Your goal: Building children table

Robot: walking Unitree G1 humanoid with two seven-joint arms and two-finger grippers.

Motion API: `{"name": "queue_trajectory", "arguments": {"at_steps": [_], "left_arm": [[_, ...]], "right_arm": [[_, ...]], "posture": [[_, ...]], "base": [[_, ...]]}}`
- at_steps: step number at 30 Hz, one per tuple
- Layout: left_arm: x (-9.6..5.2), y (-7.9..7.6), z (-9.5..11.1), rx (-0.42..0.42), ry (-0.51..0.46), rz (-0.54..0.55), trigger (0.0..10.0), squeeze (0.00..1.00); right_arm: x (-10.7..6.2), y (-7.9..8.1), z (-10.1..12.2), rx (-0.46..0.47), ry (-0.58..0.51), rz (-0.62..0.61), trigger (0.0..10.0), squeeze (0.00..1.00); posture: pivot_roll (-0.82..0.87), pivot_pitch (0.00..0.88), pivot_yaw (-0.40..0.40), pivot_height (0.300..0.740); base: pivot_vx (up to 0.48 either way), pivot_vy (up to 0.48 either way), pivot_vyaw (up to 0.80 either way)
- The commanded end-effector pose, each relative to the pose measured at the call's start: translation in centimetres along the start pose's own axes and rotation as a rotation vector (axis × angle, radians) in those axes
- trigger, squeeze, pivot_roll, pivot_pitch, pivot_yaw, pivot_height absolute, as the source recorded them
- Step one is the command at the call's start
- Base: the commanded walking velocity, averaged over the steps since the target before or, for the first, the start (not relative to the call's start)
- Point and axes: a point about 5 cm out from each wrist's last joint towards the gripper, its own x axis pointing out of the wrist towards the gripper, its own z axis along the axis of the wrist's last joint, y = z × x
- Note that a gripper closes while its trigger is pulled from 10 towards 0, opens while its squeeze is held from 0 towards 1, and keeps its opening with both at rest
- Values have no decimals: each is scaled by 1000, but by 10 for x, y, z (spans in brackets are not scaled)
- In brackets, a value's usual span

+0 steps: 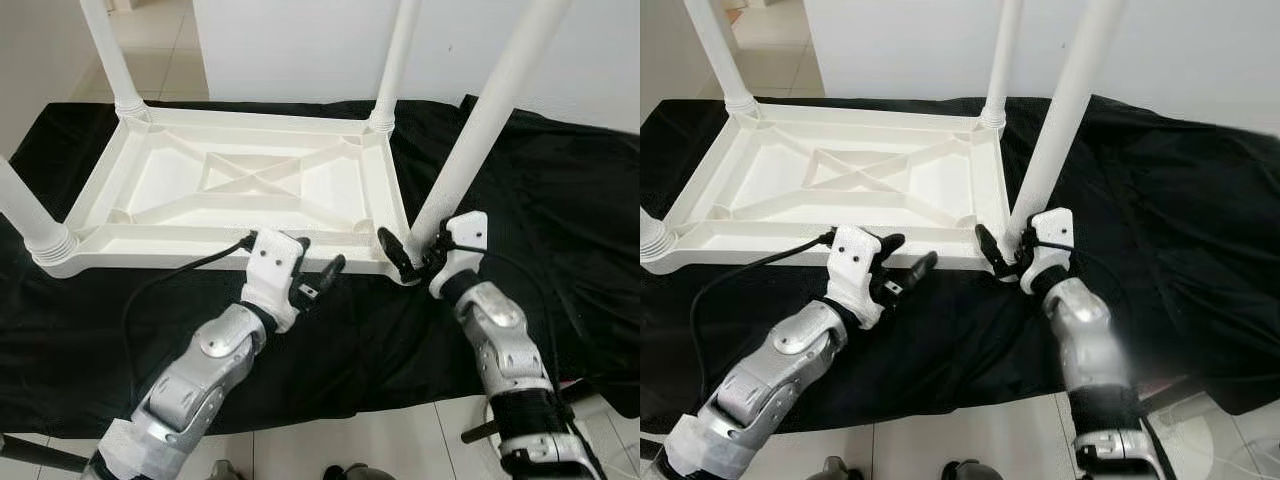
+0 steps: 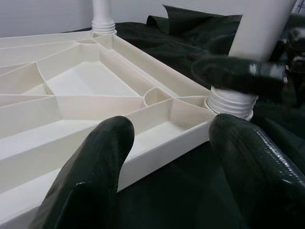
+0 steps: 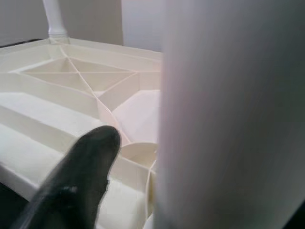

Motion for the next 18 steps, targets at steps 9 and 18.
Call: {"name": "queue_trajectory", "arguments": {"at_steps": [9,18], "left_arm": [[1,-11,1,8,-2,-158,10000,0],[0,-15,-2,14,2,-169,10000,0]], "right_arm": [[-6,-5,-14,8,55,71,0,0],[-10,-9,-17,46,56,-38,10000,0]], "posture": [[-31,96,-42,740],[-46,107,-41,740]], "base": [[0,0,0],[0,0,0]]}}
